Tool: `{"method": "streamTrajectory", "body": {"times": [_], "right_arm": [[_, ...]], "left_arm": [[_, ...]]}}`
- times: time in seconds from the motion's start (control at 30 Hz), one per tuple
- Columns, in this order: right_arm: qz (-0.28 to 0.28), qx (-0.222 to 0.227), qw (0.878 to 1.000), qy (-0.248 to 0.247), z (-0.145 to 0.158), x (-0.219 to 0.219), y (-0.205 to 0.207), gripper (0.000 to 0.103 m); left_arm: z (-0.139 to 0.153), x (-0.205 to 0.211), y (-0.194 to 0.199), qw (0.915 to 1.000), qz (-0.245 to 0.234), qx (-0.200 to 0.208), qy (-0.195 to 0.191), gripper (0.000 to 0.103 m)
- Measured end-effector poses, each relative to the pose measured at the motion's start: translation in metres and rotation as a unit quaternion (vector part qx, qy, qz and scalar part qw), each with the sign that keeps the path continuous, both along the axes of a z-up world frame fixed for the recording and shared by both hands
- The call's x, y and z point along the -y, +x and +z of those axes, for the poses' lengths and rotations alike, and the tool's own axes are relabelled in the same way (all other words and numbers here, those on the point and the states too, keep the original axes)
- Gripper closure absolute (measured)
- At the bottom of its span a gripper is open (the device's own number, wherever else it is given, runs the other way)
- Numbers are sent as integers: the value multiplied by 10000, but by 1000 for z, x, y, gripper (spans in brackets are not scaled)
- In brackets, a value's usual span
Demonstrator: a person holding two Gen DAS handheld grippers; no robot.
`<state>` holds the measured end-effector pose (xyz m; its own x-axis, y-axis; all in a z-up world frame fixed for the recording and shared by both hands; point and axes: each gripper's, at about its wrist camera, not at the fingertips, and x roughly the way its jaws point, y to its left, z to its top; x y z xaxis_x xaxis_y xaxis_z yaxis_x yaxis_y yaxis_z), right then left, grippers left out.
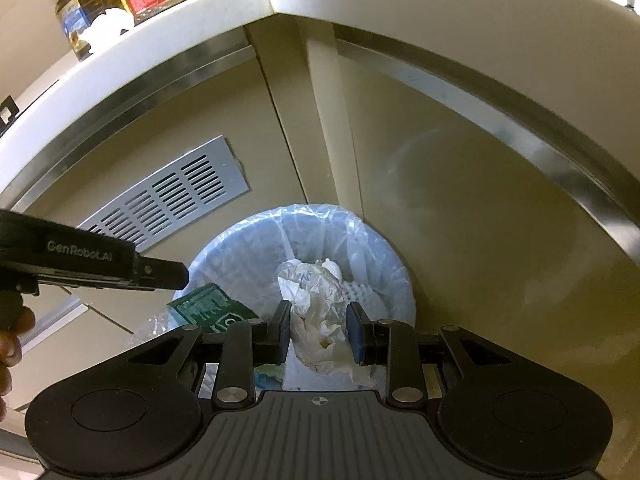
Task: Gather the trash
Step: 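Open both grippers to drop bubble wrap and bag into the wastebasket, then raise both tools back toward the counter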
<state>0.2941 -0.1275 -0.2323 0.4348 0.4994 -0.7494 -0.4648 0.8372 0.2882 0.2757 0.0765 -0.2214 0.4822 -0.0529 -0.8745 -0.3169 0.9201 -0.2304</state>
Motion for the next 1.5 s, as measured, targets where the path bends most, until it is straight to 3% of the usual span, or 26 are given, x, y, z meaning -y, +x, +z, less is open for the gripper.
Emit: {"method": "streamTrajectory", "body": {"times": [0.37,0.47,0.5,1.0,1.5], "right_arm": [[120,39,9995,286,-2,-21,11,73],[13,-9,9993,360,-1,-26,16,40],[-21,43,9992,388,0,-26,16,37],[261,-185,9990,322,22,-16,13,36],[596,301,9910,1160,116,-13,19,32]], "left_arm": [[3,-16,-4,9997,4,16,235,76],[6,-20,-5,9997,48,15,243,76],[6,-22,-6,9997,61,12,253,76],[32,-17,-29,9993,-25,28,376,73],[135,-32,-42,9937,-154,1022,429,66]]}}
